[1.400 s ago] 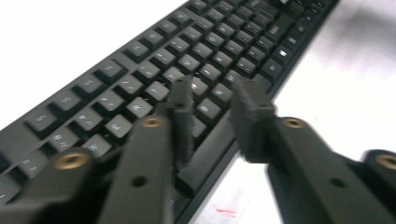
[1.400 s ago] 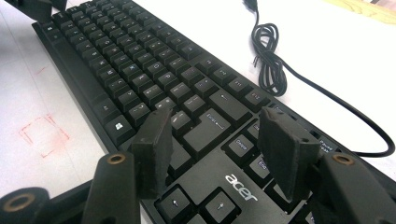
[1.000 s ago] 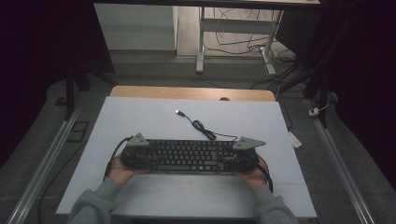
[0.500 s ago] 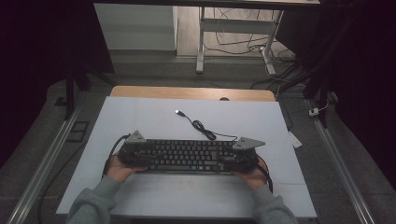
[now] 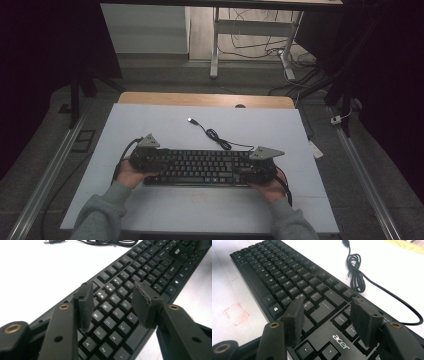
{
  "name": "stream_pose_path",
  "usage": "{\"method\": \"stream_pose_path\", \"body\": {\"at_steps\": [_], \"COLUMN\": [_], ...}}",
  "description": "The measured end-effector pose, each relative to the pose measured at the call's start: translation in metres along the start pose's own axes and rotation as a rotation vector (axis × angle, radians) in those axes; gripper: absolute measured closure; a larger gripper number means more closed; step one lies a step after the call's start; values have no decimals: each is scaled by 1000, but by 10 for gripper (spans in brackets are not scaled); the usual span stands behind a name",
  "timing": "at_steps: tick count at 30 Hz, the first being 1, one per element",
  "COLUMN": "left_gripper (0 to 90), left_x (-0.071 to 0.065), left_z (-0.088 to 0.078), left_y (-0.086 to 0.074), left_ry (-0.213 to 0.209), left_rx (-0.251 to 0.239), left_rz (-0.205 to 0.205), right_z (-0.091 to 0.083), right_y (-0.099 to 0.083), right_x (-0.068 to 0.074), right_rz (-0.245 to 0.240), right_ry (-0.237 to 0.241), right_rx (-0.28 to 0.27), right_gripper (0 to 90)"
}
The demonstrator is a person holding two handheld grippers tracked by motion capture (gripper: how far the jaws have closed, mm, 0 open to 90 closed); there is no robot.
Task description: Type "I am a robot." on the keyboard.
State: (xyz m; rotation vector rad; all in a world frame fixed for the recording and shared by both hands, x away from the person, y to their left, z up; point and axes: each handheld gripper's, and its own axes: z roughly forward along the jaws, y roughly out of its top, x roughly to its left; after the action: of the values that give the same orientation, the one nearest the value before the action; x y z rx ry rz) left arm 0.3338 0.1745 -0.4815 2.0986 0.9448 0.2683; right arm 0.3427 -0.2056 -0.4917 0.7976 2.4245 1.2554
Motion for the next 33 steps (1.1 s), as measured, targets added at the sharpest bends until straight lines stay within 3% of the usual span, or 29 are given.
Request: {"method": "stream_pose_path", "body": {"at_steps": [6, 14, 24, 33], "left_gripper": [629, 881, 889, 888], "left_x": [4, 1, 0, 1], "left_z": [6, 16, 31, 37], "left_y": [4, 2, -1, -3], "left_ry": [-4, -27, -13, -2], "left_rx": [3, 64, 118, 127], "left_rz": [9, 40, 49, 45], "right_z": [-1, 0, 1, 1], "right_y": [0, -1, -1, -1], "right_x": [0, 0, 1, 1], "right_rz": [5, 5, 8, 7], "right_ry": [-1, 1, 0, 0], "right_rx": [-4, 2, 6, 7], "right_gripper": [455, 435, 413, 412]}}
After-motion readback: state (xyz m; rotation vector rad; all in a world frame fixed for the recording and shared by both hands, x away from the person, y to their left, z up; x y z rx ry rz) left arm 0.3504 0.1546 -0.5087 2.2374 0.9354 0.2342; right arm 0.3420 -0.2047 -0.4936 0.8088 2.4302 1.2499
